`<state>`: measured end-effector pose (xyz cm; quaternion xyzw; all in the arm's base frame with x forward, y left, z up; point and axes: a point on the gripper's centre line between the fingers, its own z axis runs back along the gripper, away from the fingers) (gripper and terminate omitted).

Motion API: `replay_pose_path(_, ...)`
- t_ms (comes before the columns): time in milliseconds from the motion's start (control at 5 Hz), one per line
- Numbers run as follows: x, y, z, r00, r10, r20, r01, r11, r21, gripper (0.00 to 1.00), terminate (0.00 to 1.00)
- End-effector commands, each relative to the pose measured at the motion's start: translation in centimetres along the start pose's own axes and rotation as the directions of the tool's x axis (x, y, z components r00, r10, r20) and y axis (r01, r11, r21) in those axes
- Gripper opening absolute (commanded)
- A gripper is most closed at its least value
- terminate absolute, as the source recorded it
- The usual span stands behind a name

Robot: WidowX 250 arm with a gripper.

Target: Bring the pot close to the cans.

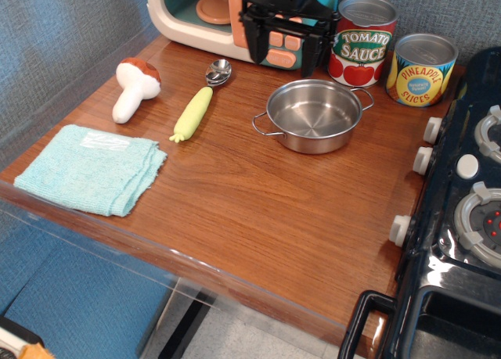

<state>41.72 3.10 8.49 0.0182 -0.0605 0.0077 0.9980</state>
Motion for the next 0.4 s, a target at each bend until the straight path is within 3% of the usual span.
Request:
replay_pose_path(0,-0.21,1.21,3.07,0.997,0.007,0.078,-0.007,1.0,0.006,1.0,0.0)
replay_pose_path(200,-0.21,1.21,3.07,0.997,0.007,0.078,-0.007,1.0,0.006,1.0,1.0)
